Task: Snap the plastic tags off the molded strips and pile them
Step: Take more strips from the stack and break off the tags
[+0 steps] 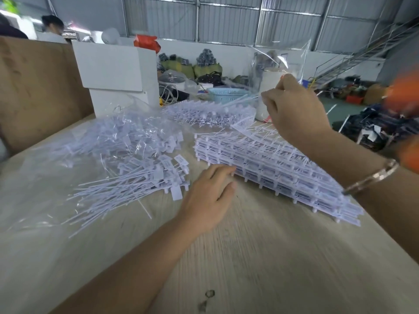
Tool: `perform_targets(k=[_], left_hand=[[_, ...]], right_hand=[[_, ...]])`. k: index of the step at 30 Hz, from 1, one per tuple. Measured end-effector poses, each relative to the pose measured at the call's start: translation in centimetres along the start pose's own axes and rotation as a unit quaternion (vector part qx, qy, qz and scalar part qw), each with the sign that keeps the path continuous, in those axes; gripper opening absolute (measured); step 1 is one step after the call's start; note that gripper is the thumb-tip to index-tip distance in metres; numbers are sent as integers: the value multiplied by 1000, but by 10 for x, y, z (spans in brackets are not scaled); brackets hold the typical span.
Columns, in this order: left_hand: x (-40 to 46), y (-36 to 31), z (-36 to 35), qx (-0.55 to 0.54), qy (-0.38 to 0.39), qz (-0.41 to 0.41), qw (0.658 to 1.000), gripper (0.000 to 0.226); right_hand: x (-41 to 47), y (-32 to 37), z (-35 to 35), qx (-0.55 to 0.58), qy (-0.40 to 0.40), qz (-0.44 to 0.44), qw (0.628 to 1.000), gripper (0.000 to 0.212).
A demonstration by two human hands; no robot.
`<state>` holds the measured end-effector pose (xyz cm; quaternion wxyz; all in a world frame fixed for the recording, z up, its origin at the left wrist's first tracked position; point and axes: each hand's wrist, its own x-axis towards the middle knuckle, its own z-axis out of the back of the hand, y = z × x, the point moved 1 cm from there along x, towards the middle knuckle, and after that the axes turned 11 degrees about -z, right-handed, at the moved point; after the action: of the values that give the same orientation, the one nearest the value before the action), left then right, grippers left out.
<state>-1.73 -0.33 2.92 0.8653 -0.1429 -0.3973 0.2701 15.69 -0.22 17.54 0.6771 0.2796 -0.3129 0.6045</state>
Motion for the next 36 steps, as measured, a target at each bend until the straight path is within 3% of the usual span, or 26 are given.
perform_targets(k=[2, 4, 5, 7, 10, 12, 14, 17, 20, 24, 26, 28, 30, 33, 36], left_hand=[[9, -10, 2, -135, -32, 54, 989, 48], [23, -20, 9, -316, -81, 157, 932, 54], [25, -22, 12, -363, -109, 170, 910, 57], [24, -25, 20, -417, -152, 156, 882, 51], [20, -27, 27, -475, -164, 174, 847, 22], [20, -23, 32, -502, -135, 177, 836, 24], [25, -19, 42, -508, -95, 197, 833, 26], [29, -4, 59, -475, -25, 241, 846, 28], [31, 19, 69, -414, 77, 259, 869, 41], [21, 40, 78, -316, 315, 203, 871, 73], [19, 43, 73, -265, 316, 234, 880, 78], [16, 43, 69, -248, 268, 281, 888, 62], [11, 40, 71, -194, 288, 228, 910, 49], [6, 25, 84, -38, 330, 129, 934, 31], [0, 9, 80, 159, 289, 72, 941, 31]], right_hand=[[-27, 14, 13, 45, -5, 25, 999, 31], [-59, 29, 24, 53, 52, 46, 996, 29], [-75, 35, 26, 55, 96, 48, 993, 31], [-101, 47, 26, 71, 183, 45, 979, 39], [-123, 58, 27, 148, 282, 70, 945, 45], [-127, 61, 32, 229, 317, 98, 915, 45], [-121, 59, 40, 307, 295, 83, 901, 35], [-97, 40, 45, 366, 175, -7, 914, 22], [-74, 24, 35, 340, 102, -40, 934, 20], [-71, 17, -5, 273, 177, -47, 944, 26], [-78, 18, -27, 277, 259, -39, 924, 35], [-86, 22, -41, 305, 340, -26, 889, 39], [-94, 25, -51, 318, 387, -9, 865, 35], [-100, 27, -58, 418, 409, -59, 809, 24], [-109, 30, -58, 496, 417, -97, 755, 21]])
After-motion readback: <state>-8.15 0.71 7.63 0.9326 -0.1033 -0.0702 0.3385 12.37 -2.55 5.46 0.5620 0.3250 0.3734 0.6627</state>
